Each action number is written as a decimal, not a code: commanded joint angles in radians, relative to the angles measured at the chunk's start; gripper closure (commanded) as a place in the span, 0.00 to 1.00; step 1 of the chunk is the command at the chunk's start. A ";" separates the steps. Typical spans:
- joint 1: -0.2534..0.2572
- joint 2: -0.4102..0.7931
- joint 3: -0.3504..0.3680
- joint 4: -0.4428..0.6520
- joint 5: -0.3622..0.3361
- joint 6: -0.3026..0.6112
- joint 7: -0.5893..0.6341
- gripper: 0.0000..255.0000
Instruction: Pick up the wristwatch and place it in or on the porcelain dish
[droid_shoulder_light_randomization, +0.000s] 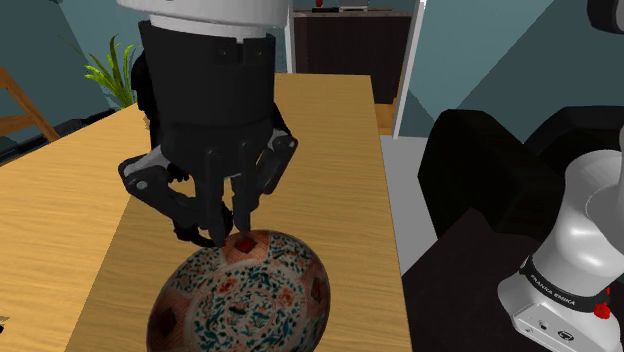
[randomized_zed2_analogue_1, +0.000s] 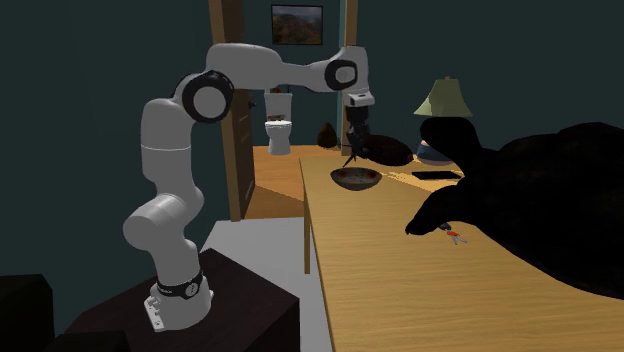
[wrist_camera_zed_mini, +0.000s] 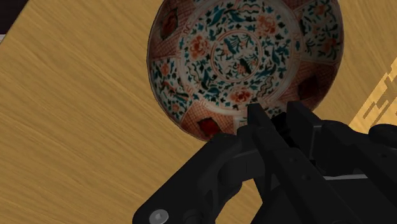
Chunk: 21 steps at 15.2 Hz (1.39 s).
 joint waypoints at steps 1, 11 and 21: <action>0.025 0.019 0.013 0.014 -0.018 0.001 0.040 1.00; 0.013 0.002 0.008 -0.141 -0.009 0.141 0.036 1.00; 0.011 0.002 0.007 -0.184 -0.010 0.185 0.038 1.00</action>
